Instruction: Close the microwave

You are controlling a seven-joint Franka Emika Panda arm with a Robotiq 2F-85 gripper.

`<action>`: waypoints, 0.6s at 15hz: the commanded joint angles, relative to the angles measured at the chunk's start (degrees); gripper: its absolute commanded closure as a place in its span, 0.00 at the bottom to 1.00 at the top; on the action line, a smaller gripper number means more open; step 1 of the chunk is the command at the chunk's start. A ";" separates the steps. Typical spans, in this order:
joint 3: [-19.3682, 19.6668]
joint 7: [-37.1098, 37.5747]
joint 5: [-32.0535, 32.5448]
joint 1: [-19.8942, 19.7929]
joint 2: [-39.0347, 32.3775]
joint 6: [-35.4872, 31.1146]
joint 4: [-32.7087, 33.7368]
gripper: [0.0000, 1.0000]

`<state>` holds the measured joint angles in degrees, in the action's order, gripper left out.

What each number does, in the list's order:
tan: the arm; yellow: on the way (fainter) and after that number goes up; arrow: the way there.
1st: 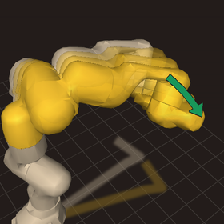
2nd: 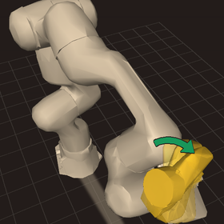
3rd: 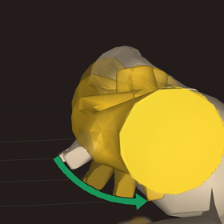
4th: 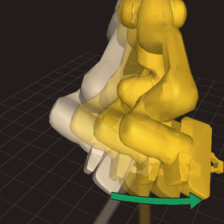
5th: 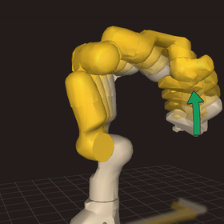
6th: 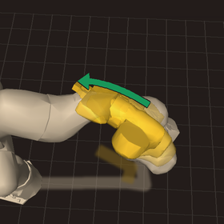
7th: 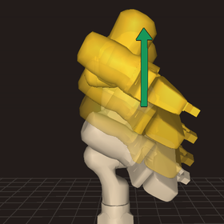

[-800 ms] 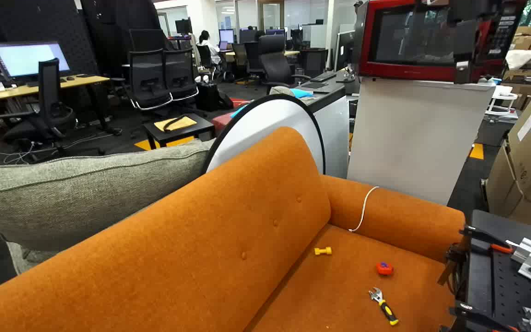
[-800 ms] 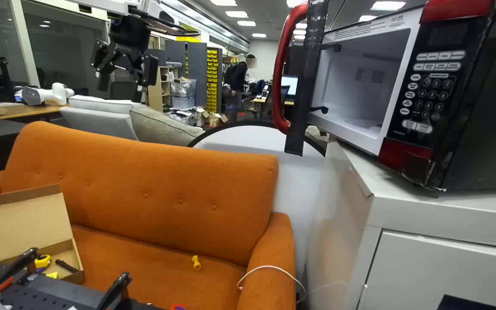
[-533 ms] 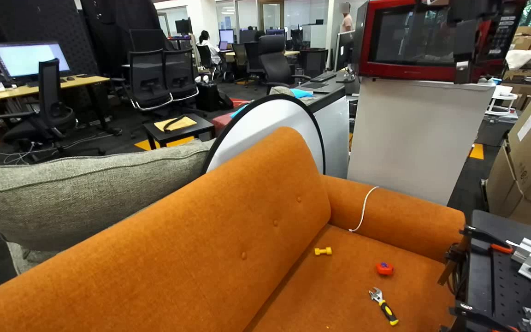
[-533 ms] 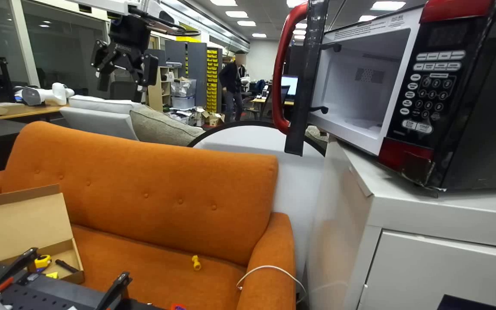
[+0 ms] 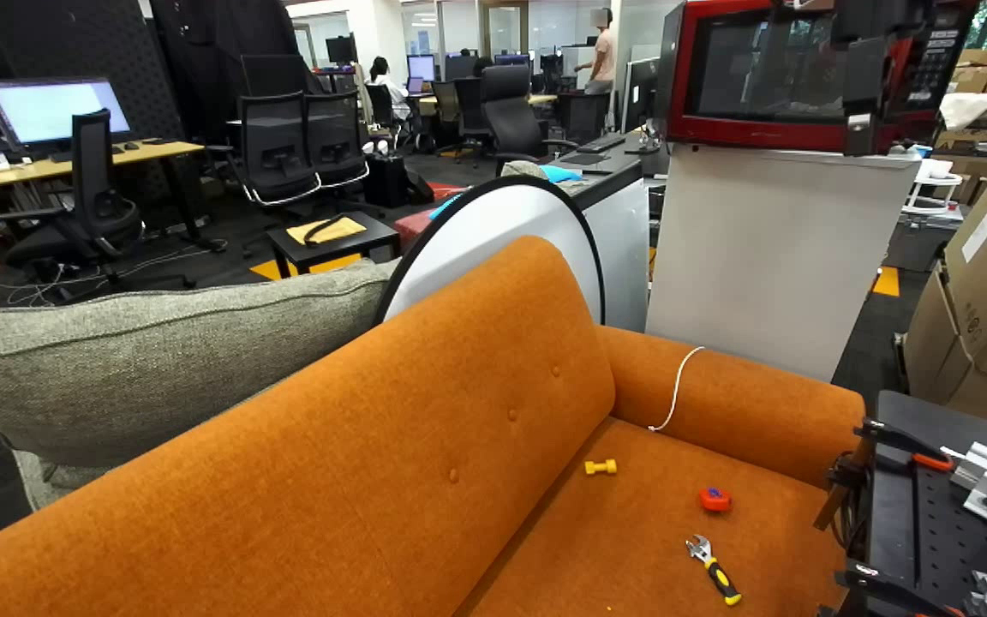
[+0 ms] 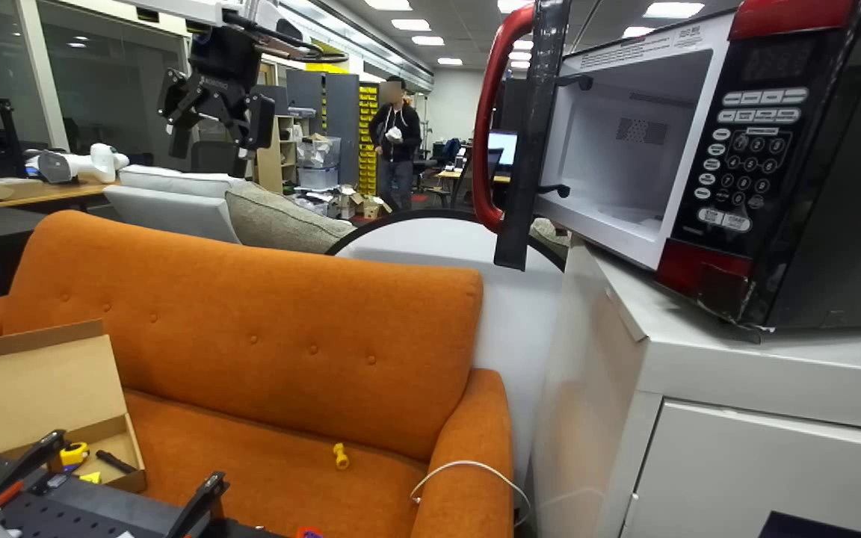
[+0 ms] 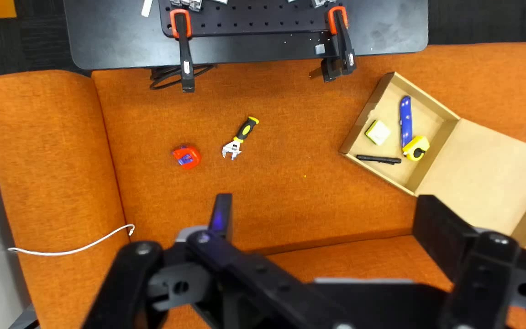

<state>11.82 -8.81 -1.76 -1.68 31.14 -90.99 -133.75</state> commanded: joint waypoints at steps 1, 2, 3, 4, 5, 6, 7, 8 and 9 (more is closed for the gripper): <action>-1.15 -0.60 -0.51 -1.45 -0.20 0.13 0.12 0.00; -1.15 -0.60 -0.51 -1.45 -0.20 0.13 0.12 0.00; -1.15 -0.60 -0.51 -1.45 -0.20 0.13 0.12 0.00; -1.15 -0.60 -0.51 -1.45 -0.20 0.13 0.12 0.00; -1.15 -0.60 -0.51 -1.45 -0.20 0.13 0.12 0.00; -1.12 -0.37 -0.33 -1.69 -0.13 -0.31 0.08 0.00; -1.16 -0.08 -0.02 -1.98 -0.10 -0.66 0.08 0.00; -1.37 1.68 0.74 -2.92 0.25 -2.69 -0.27 0.00; -1.47 3.33 1.53 -3.85 0.64 -5.10 -0.67 0.00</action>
<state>11.69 -8.12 -1.43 -2.39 31.16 -91.86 -133.74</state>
